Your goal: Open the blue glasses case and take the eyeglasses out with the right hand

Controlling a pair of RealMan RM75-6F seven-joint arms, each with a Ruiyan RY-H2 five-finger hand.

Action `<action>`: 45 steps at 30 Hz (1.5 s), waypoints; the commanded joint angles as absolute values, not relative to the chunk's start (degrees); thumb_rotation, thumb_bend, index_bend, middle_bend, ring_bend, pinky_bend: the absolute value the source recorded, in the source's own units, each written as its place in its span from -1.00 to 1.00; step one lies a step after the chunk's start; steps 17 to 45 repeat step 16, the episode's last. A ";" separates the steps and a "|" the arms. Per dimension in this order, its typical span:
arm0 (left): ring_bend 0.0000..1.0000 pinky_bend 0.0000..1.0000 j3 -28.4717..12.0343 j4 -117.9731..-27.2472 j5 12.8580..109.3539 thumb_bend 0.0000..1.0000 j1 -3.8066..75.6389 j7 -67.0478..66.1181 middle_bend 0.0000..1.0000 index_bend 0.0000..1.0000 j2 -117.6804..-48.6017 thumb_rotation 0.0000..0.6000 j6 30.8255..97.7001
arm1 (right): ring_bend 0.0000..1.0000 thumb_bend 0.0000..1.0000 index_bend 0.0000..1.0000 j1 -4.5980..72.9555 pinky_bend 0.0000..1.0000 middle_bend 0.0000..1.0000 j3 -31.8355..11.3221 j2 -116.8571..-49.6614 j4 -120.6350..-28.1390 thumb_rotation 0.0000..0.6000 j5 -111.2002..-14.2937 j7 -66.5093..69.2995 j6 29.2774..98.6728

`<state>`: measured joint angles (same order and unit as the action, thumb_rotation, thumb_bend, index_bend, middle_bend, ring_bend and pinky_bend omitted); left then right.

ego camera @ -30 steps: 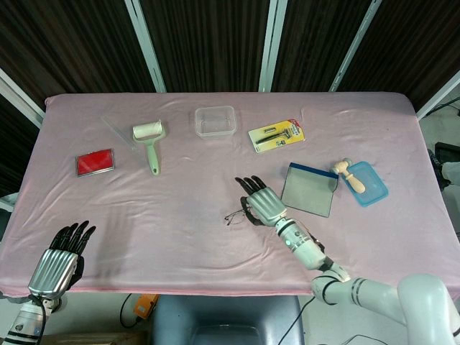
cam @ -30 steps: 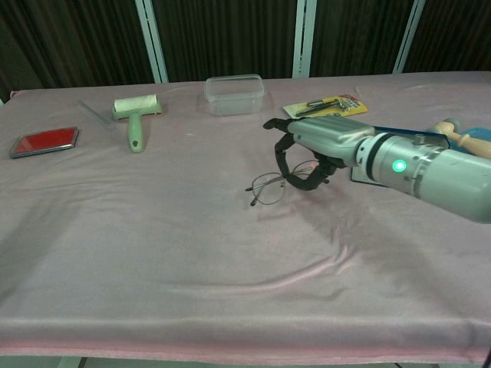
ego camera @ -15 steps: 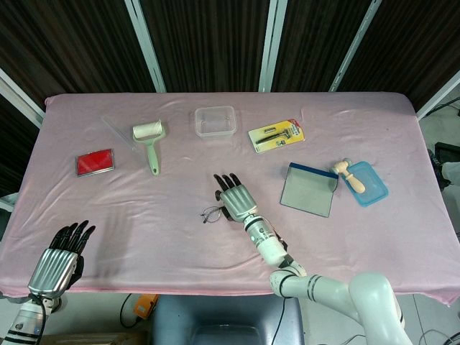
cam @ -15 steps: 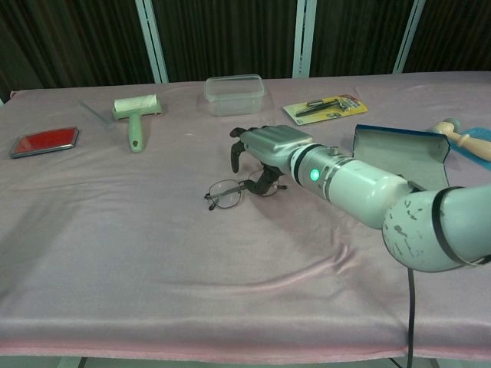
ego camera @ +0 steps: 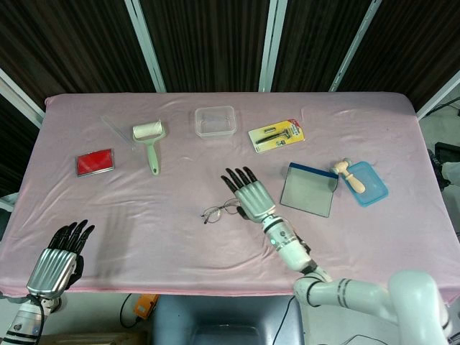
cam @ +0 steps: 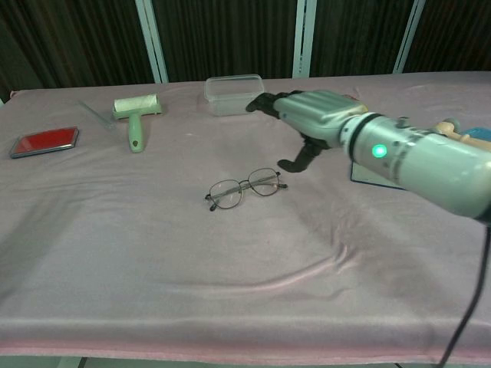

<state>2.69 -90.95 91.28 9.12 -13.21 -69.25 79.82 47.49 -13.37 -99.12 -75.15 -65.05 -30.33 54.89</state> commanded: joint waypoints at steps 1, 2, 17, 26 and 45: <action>-1.00 -0.79 1.70 -89.91 92.22 0.35 8.05 -12.84 -1.00 -1.00 -69.75 1.00 83.53 | -1.00 -0.11 -0.93 24.86 -1.00 -1.00 4.75 -72.04 -101.89 1.00 -78.87 -34.77 80.11; -1.00 -0.80 1.45 -89.53 92.32 0.31 7.81 -13.12 -1.00 -1.00 -70.11 1.00 84.31 | -1.00 -0.13 -0.95 21.04 -1.00 -1.00 7.01 -70.18 -101.41 1.00 -81.96 -32.03 85.16; -1.00 -0.86 1.63 -88.18 94.68 0.14 6.93 -12.72 -1.00 -1.00 -71.01 1.00 87.18 | -1.00 -0.20 -0.98 10.51 -1.00 -1.00 7.73 -69.14 -89.72 1.00 -85.99 -13.89 91.50; -1.00 -0.86 1.63 -88.18 94.68 0.14 6.93 -12.72 -1.00 -1.00 -71.01 1.00 87.18 | -1.00 -0.20 -0.98 10.51 -1.00 -1.00 7.73 -69.14 -89.72 1.00 -85.99 -13.89 91.50; -1.00 -0.86 1.63 -88.18 94.68 0.14 6.93 -12.72 -1.00 -1.00 -71.01 1.00 87.18 | -1.00 -0.20 -0.98 10.51 -1.00 -1.00 7.73 -69.14 -89.72 1.00 -85.99 -13.89 91.50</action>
